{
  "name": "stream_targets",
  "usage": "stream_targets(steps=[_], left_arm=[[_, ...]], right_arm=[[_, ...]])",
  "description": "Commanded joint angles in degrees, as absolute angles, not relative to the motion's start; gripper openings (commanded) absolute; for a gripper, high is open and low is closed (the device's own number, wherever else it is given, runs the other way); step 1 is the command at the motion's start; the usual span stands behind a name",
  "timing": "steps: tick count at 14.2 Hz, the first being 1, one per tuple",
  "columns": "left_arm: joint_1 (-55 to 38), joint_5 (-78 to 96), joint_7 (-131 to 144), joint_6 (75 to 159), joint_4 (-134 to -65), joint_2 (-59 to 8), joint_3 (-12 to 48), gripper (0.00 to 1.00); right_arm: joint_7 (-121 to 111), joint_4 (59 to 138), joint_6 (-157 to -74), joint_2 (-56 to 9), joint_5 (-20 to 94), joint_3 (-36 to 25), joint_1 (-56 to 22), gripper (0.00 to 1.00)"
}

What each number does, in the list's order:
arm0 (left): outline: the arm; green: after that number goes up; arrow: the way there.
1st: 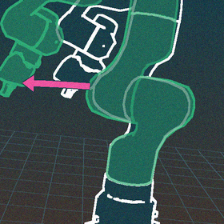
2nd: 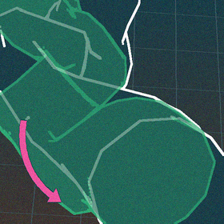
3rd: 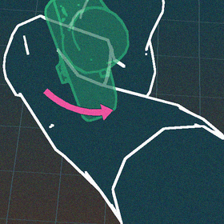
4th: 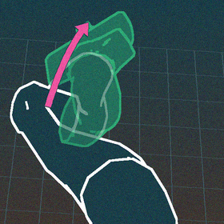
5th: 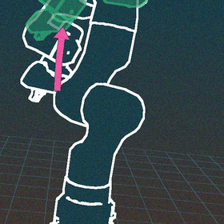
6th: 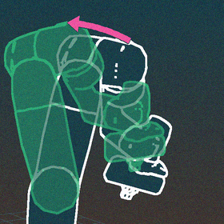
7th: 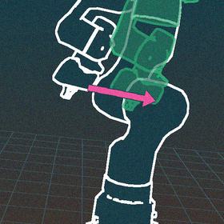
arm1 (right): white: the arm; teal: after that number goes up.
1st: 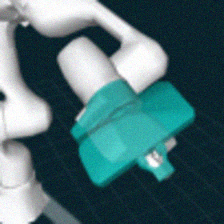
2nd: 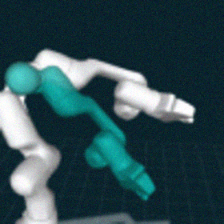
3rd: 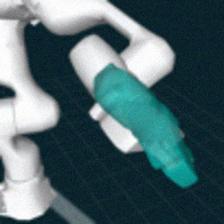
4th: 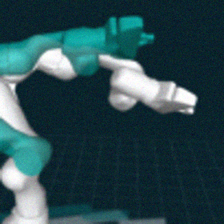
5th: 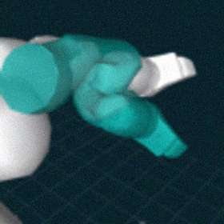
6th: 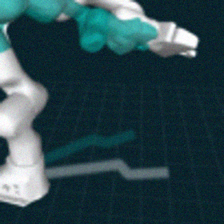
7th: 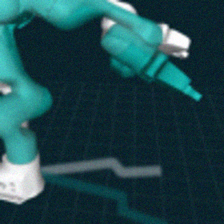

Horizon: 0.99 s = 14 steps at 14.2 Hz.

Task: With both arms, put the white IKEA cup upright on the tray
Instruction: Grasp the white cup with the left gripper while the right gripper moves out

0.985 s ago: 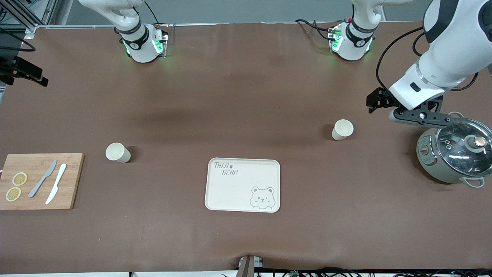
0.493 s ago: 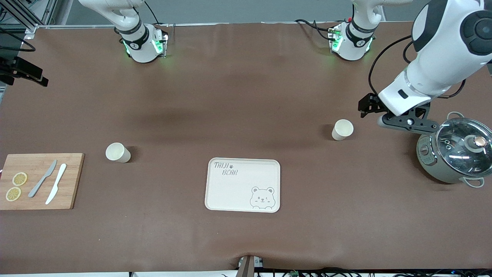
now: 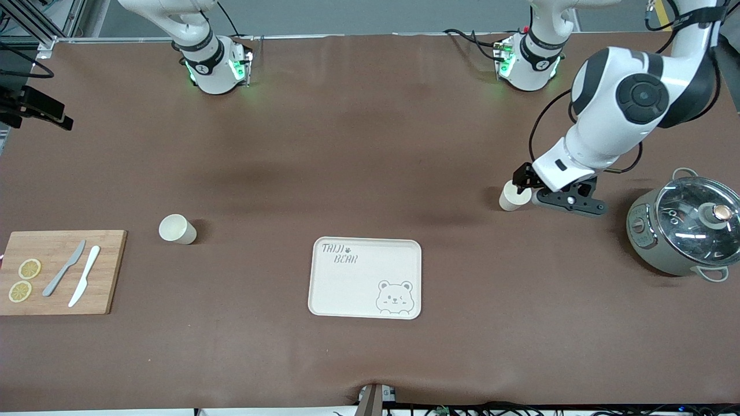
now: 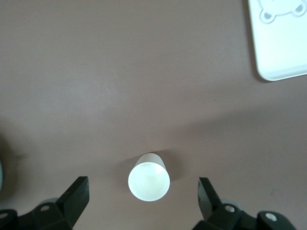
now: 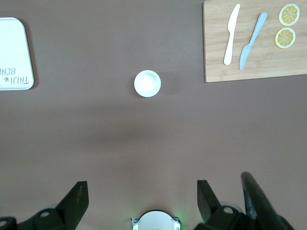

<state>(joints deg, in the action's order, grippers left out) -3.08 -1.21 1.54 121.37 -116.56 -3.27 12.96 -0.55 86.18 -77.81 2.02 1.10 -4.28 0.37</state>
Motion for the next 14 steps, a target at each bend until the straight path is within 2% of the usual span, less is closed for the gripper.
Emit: stream_targets(steps=[1,6,9,14], left_arm=[[-1.5,-1.76,-0.87,129.52,-125.4,0.09,13.62,1.0],[1.76,-1.41,-4.13,135.43,-130.68,-0.61,13.71,1.0],[3.16,-1.23,-4.48,142.53,-136.65,-0.62,13.71,1.0],[3.34,-1.14,-4.57,150.46,-143.34,-0.7,13.71,1.0]], right_arm=[[0.17,85.52,-77.52,1.23,0.88,-3.78,0.79,1.0],[-0.09,83.58,-77.52,-0.53,1.06,-3.78,0.62,1.0],[-0.26,83.67,-77.43,-2.28,0.35,-3.69,0.52,1.0],[-0.44,83.5,-77.52,-7.19,0.27,-3.69,0.62,1.0]])
